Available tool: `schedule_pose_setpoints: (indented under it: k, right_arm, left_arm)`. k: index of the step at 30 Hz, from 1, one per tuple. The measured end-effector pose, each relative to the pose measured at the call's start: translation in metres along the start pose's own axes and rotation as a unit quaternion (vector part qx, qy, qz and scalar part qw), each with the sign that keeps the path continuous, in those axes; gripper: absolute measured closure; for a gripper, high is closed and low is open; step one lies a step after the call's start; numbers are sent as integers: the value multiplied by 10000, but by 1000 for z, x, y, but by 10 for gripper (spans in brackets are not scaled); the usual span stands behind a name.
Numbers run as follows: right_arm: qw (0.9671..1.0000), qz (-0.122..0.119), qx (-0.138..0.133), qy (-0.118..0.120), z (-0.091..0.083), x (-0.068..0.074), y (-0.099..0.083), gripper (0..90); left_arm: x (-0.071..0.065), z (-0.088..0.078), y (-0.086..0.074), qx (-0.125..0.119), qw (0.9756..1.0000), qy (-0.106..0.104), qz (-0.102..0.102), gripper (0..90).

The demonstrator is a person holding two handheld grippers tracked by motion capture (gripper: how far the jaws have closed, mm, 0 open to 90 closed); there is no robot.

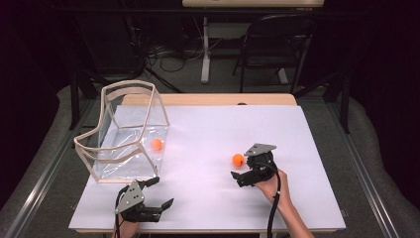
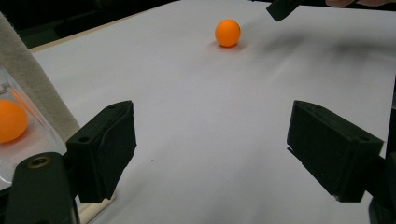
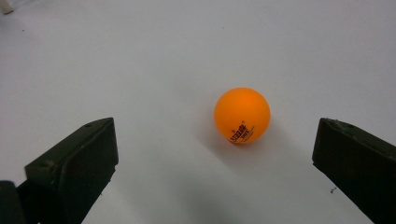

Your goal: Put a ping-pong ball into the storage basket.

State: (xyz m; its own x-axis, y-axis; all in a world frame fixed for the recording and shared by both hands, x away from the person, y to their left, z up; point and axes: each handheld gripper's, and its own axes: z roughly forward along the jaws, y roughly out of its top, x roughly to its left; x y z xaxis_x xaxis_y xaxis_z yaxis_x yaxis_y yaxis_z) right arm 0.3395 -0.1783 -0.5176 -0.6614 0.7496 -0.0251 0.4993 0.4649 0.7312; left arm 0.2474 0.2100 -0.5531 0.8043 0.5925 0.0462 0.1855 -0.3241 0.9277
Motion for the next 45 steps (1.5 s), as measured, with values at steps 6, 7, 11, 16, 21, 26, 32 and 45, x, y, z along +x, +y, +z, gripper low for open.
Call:
schedule_pose_setpoints:
  k: [6,7,11,16,21,26,32,45]
  right_arm:
    - [10000,71,12,-35,7,-6,0,0]
    - [10000,87,37,-30,8,-7,-1,0]
    - [9999,134,73,-50,14,-11,-1,0]
    - [9997,202,113,-50,21,-15,-1,0]
    - [9996,206,144,-90,29,-15,2,0]
    - [9996,158,208,-78,35,-15,4,0]
    - [9995,152,275,-88,41,-15,7,35]
    - [9988,184,412,-164,49,-16,7,281]
  left_arm:
    - [0,0,1,3,10000,-2,18,157]
    - [0,0,1,-19,10000,-4,5,157]
    - [1,2,1,6,10000,-3,-9,157]
    - [0,2,2,6,10000,-15,-6,157]
    - [0,2,2,1,10000,-20,2,157]
    - [0,2,2,-2,10000,-23,2,157]
    - [1,3,2,-3,10000,-28,16,157]
    - [1,3,2,-22,10000,-22,-2,157]
